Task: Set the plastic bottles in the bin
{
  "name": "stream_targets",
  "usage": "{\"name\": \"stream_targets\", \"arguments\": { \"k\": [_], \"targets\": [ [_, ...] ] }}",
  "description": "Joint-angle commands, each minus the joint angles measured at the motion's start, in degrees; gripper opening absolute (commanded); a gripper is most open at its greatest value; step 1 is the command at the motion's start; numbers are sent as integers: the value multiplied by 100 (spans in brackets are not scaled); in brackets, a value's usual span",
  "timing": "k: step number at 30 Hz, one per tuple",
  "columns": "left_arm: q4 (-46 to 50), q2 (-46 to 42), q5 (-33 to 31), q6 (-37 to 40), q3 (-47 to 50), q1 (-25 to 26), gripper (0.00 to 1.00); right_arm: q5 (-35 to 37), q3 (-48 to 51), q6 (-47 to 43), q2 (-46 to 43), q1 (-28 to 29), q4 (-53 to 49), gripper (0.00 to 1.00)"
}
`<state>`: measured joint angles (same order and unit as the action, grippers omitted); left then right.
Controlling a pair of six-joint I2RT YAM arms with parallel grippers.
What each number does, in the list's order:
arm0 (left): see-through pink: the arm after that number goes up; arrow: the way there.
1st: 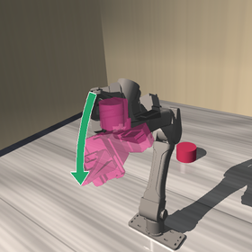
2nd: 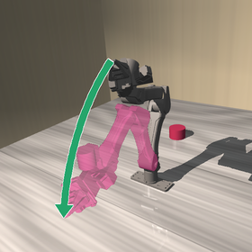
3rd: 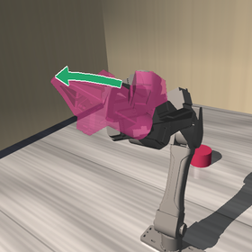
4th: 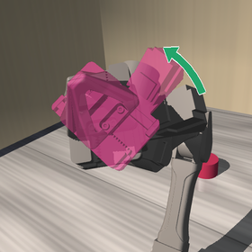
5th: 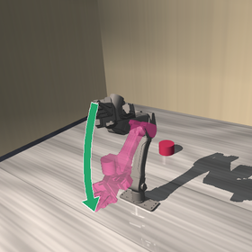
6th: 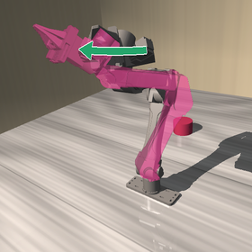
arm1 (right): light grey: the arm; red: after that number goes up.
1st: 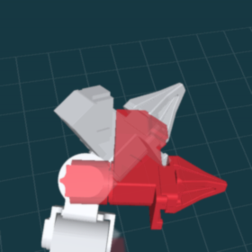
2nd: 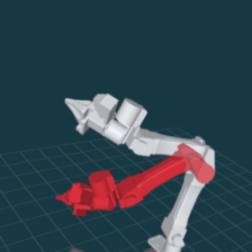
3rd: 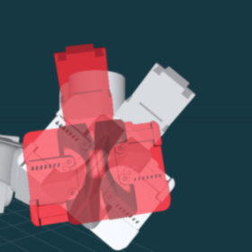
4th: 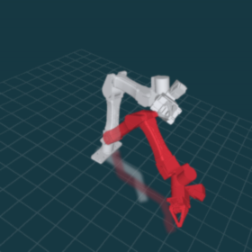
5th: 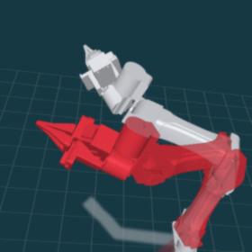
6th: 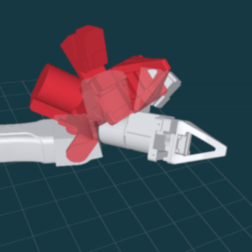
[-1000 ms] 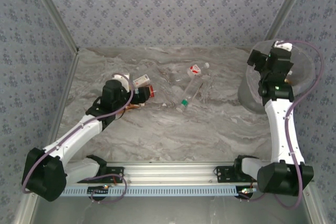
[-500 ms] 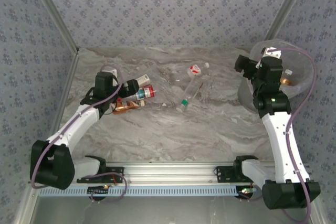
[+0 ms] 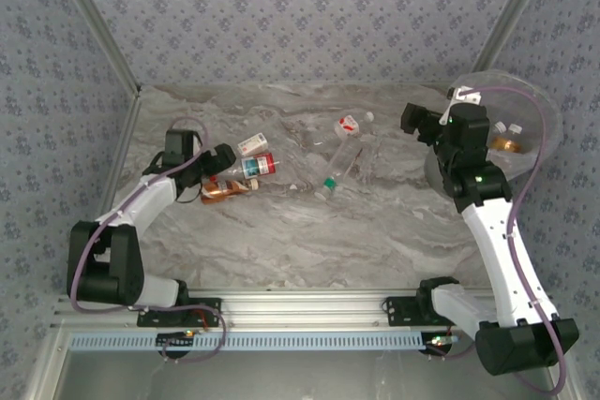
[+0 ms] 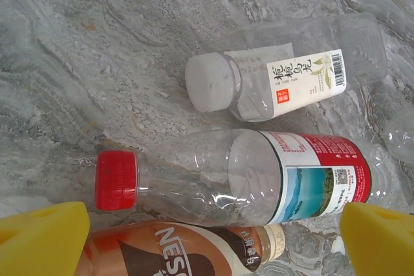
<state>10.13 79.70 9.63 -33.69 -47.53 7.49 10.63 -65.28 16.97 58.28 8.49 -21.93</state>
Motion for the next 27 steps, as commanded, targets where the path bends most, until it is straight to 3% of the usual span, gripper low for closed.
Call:
{"name": "stream_targets", "arguments": {
  "k": [1,12,27],
  "targets": [
    [-66,122,70,-65,177,-18,99,17,-72,4,17,94,-44,100],
    [310,-453,350,-251,640,80,99,165,-75,-98,118,280,-66,100],
    [1491,-915,-31,-74,1099,1146,99,283,-101,-149,426,443,18,100]
  ]
}}
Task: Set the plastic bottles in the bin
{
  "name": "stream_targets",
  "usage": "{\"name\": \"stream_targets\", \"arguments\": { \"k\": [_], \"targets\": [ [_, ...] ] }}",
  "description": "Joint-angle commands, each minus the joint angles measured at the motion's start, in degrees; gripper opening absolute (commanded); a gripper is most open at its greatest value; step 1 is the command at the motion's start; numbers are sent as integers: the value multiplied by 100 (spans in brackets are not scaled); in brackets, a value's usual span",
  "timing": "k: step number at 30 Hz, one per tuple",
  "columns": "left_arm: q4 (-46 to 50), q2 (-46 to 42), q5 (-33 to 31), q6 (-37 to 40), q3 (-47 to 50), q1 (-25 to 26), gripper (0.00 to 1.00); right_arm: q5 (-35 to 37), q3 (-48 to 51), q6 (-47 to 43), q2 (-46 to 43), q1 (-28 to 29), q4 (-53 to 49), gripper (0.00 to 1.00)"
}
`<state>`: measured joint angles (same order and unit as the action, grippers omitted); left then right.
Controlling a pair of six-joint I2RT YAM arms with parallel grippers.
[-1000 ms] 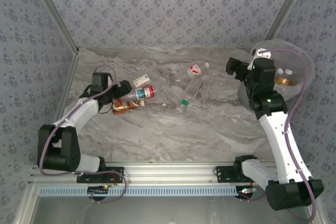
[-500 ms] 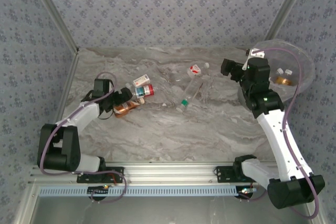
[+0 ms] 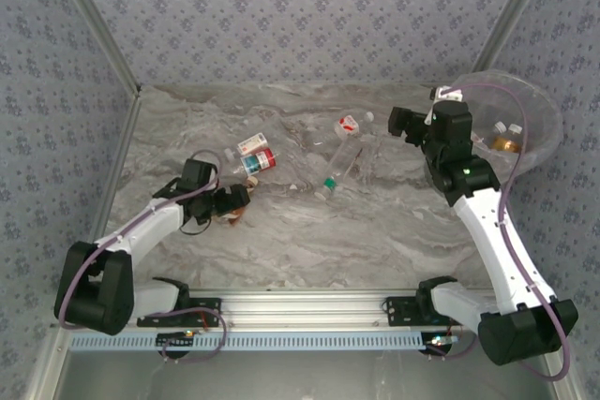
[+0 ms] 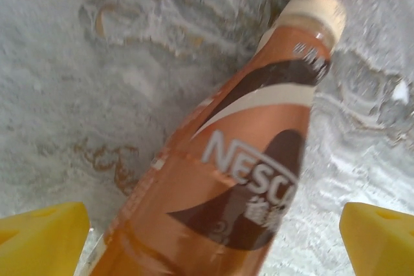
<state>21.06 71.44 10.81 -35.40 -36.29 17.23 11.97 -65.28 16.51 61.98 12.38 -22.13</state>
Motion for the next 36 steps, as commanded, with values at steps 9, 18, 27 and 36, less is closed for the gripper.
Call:
{"name": "stream_targets", "arguments": {
  "k": [9,18,27,36],
  "targets": [
    [955,429,-1260,666,-341,1153,99,258,-103,-140,156,89,5,100],
    [803,916,-1706,878,-645,1595,95,359,-128,-219,131,107,-90,100],
    [859,1142,-1804,1063,-771,1979,86,388,-117,-245,139,113,-95,100],
    [764,1287,-1786,918,-754,2372,73,369,-140,-254,188,110,-82,100]
  ]
}}
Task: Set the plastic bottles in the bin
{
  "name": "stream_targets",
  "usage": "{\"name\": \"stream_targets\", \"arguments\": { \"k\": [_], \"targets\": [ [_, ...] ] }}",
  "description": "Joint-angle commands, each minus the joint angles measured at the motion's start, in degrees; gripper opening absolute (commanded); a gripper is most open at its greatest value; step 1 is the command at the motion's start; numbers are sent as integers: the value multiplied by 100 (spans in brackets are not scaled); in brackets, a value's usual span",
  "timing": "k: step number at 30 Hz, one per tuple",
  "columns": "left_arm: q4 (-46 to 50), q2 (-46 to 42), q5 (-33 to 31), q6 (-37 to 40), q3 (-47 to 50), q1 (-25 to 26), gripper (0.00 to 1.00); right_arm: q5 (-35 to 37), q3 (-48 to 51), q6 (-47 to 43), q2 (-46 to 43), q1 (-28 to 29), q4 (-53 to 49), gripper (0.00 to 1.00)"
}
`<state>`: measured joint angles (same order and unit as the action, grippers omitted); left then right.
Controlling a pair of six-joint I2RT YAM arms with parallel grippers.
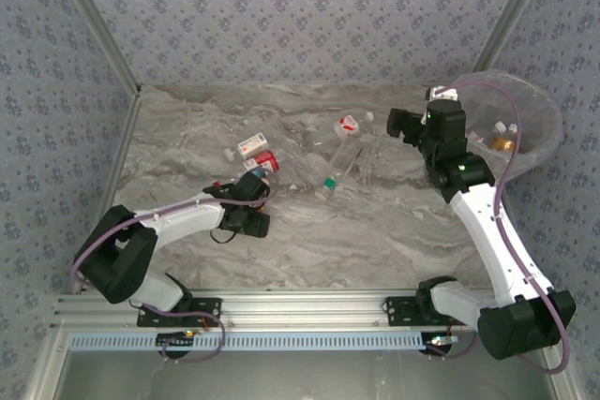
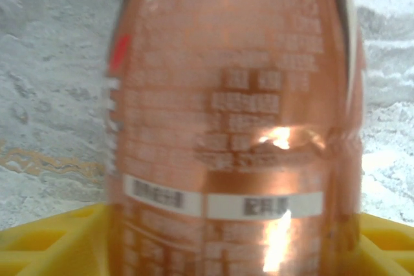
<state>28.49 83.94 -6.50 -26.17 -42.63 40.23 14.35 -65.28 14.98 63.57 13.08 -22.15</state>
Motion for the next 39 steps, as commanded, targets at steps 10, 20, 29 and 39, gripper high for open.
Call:
{"name": "stream_targets", "arguments": {
  "k": [10,20,29,39],
  "targets": [
    [-270,4,-125,-204,-16,219,58,110,-213,-127,107,45,-129,100],
    [-771,-522,106,185,79,428,40,-200,-229,116,120,68,-245,100],
    [-2089,-1187,713,530,275,464,35,-1374,75,634,26,394,150,100],
    [-2925,-1433,1339,666,342,520,37,-2819,-36,1314,364,551,0,100]
  ]
}}
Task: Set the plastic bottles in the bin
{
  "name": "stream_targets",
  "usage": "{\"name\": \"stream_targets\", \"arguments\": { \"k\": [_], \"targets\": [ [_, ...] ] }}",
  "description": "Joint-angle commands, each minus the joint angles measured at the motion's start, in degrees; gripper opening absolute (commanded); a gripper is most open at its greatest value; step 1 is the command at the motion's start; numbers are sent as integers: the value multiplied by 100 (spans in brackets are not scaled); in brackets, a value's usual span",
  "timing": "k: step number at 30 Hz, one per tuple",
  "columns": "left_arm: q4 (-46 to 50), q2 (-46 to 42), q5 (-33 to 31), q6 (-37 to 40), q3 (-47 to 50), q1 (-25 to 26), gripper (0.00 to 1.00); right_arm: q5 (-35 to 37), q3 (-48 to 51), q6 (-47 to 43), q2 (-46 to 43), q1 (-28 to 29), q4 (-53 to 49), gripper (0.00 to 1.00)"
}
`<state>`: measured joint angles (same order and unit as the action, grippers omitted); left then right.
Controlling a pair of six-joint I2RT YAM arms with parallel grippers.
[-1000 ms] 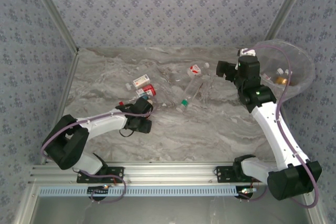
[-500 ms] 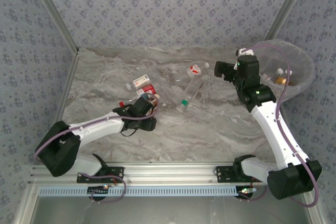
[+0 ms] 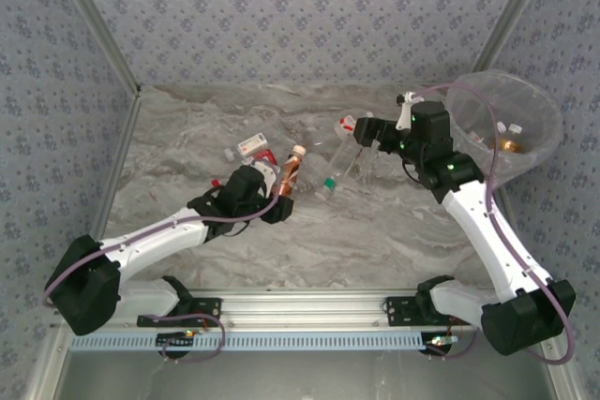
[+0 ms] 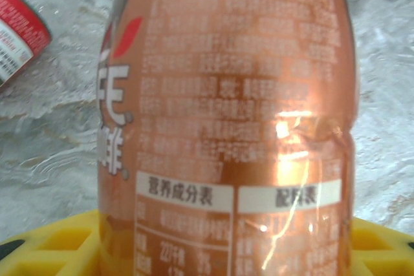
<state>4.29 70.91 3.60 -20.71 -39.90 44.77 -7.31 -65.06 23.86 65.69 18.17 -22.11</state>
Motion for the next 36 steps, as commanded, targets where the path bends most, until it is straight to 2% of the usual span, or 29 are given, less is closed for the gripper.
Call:
{"name": "stream_targets", "arguments": {
  "k": [1,8,13,17,25,31,36],
  "targets": [
    [-602,-138,329,119,61,94,38,-839,-17,573,224,52,68,100],
    [-967,-54,551,333,-48,181,38,-2531,-24,1142,958,146,631,97],
    [-1080,94,695,409,-153,192,38,-3038,-273,1180,1479,355,719,95],
    [-1246,163,727,400,-201,191,38,-2793,-268,1176,1633,570,967,95],
    [-1421,273,862,366,-221,200,38,-2776,8,1847,1831,756,1946,78],
    [-1543,333,805,271,-246,201,38,-2561,74,1963,1949,986,2211,74],
    [-1664,361,816,167,-216,203,38,-2434,171,1974,1956,1011,2313,64]
  ]
}}
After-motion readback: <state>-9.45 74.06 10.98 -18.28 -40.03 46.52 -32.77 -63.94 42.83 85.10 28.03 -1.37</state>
